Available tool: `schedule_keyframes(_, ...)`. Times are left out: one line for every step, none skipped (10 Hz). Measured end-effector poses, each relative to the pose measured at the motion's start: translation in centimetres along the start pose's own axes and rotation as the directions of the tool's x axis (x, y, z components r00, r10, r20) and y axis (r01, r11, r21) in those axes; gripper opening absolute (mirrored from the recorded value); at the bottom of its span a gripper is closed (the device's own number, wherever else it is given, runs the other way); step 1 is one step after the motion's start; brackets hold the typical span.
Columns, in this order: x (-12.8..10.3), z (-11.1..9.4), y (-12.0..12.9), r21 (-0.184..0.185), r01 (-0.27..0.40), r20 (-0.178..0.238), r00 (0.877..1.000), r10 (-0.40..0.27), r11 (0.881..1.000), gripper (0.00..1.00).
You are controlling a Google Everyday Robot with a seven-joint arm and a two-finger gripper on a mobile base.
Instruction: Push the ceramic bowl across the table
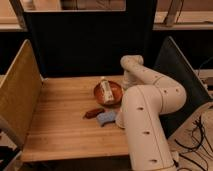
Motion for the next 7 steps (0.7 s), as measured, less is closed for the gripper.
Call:
schedule_keyframes(0.4,0.6,1.1,-0.004,0.026,-0.020,0.999,-0.026,1.000,0.00)
schedule_keyframes(0.7,1.0,1.9,-0.007,0.045,-0.035,0.998,-0.045,0.999,0.00)
schedule_keyframes(1.0,1.6,3.0,-0.004,0.076,-0.056,0.996,-0.076,0.997,0.00)
schedule_keyframes(0.9,1.8,3.9,0.001,0.103,-0.060,0.993,-0.103,0.995,0.00)
schedule_keyframes(0.4,1.8,5.0,0.014,0.136,-0.058,0.989,-0.135,0.991,0.00)
schedule_keyframes(-0.5,1.5,6.1,0.043,0.172,-0.043,0.984,-0.170,0.984,0.00)
schedule_keyframes(-1.0,1.3,6.8,0.060,0.191,-0.033,0.981,-0.189,0.980,0.00)
